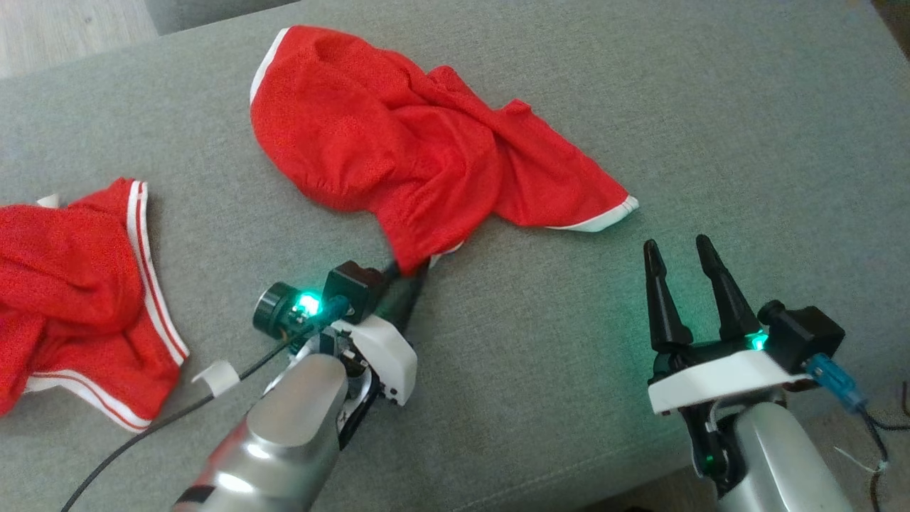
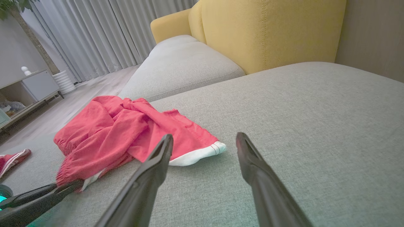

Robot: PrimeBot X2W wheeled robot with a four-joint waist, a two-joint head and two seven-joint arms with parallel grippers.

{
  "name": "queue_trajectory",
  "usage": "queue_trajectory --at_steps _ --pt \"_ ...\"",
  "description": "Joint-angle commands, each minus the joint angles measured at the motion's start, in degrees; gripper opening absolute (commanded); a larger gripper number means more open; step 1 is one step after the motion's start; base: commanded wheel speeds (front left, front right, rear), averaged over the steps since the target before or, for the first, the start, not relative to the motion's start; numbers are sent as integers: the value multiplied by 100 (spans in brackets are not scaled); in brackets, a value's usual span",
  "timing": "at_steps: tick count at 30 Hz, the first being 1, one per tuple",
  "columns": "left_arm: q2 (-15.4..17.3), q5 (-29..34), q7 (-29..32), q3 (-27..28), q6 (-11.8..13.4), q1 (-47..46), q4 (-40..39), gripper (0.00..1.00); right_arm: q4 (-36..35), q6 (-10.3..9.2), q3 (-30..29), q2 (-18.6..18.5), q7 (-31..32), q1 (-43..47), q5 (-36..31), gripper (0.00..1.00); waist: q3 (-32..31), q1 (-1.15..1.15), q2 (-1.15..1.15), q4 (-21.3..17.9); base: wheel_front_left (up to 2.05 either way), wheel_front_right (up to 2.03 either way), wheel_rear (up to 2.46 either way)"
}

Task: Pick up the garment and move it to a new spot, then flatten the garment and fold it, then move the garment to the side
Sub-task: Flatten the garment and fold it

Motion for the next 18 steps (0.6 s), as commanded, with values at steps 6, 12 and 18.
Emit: queue_trajectory --at_steps 6,12,18 --pt "12 -119 -347 -17 -99 -165 -301 0 -170 39 95 -16 -63 -83 -13 100 -117 0 0 74 0 0 0" --pt "32 -104 -484 -60 -126 39 -755 0 -88 39 49 -16 -63 -40 -68 100 -368 0 0 317 0 0 0" --pt "278 -70 -500 0 -136 494 -1369 0 48 39 61 -16 -63 41 -120 100 -709 0 0 652 0 0 0"
